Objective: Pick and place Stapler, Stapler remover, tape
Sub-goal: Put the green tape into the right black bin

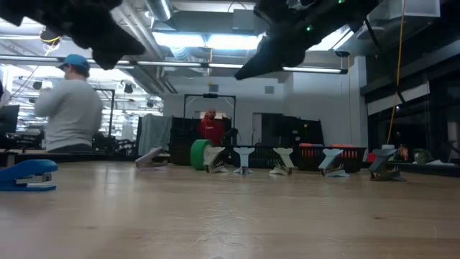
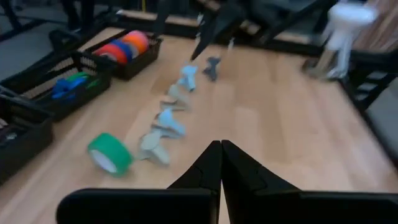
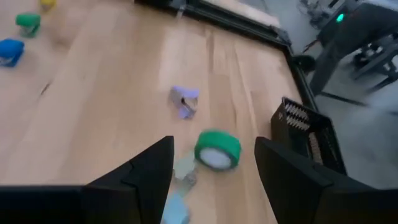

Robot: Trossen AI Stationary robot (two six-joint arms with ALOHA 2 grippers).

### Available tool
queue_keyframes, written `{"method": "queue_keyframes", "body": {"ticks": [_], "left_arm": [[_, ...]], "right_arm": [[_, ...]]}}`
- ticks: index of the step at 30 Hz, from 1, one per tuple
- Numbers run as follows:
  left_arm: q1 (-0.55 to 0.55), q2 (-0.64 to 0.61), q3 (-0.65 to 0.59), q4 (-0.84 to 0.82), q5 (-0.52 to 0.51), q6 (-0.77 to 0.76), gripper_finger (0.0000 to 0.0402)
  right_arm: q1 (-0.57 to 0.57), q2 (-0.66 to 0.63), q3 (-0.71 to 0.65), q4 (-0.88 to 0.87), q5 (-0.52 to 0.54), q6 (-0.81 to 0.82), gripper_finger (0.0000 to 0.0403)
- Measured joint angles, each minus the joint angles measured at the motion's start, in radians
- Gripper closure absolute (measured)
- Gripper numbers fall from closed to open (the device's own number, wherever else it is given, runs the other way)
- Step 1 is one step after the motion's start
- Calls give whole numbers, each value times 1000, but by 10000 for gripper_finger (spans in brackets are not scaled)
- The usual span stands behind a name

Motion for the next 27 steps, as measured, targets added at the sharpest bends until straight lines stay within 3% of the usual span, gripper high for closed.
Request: {"method": "queue_keyframes", "body": {"ticks": [4,11,18,27], "left_arm": [[-62,-71,-84,103,-17,-23,400],[-160,-247,-279,380,-51,66,399],[-179,-458,-417,380,-120,43,399],[-159,-644,-418,184,-120,112,399]], "right_arm": [[-24,54,1,71,0,-26,175],[-69,136,3,71,0,5,175],[-93,150,4,71,-8,11,175],[-133,150,4,75,-11,11,175]]}}
